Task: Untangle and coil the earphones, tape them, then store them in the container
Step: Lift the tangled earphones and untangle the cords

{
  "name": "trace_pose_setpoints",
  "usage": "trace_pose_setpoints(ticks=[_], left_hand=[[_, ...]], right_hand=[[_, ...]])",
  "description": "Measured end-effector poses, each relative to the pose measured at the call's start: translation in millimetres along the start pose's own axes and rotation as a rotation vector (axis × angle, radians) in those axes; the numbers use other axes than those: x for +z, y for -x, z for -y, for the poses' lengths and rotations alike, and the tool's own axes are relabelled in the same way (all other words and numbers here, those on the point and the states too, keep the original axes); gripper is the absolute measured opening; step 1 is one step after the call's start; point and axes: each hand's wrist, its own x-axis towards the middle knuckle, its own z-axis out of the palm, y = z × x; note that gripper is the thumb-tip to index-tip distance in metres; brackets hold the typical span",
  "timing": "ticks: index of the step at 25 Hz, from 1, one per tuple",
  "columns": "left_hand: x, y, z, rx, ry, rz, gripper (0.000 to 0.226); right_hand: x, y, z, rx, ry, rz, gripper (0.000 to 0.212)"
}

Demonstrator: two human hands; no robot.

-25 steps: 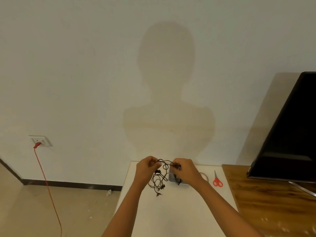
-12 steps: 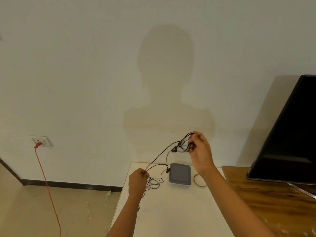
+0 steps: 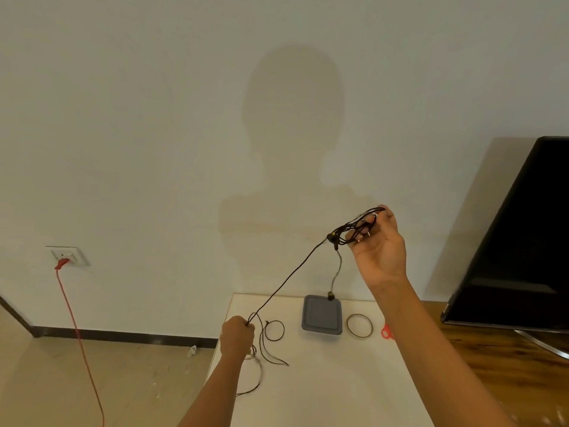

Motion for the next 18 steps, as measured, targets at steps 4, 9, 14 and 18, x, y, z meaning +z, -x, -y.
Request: trace_pose_setpoints(ticks=[4,9,14,18], left_hand=[[0,-4,-4,0.016,0.071,0.001,0.018],[-6,-3,-26,0.101,0.194,0.021,0.01],[-22,22,-71,0.407,0.493,0.124,0.018],[-28,60,-111,0.686,0.491,0.618,0.033]], right_hand=[[0,-1,3,-0.015,0.008,0.003,0.022],[-6,2,2,-0.001,0.142,-0.012,0.022],[-7,8,-5,0.049,0.281,0.002,0.022],[-2,11,-12,0.061,0.381,0.06,0.023]])
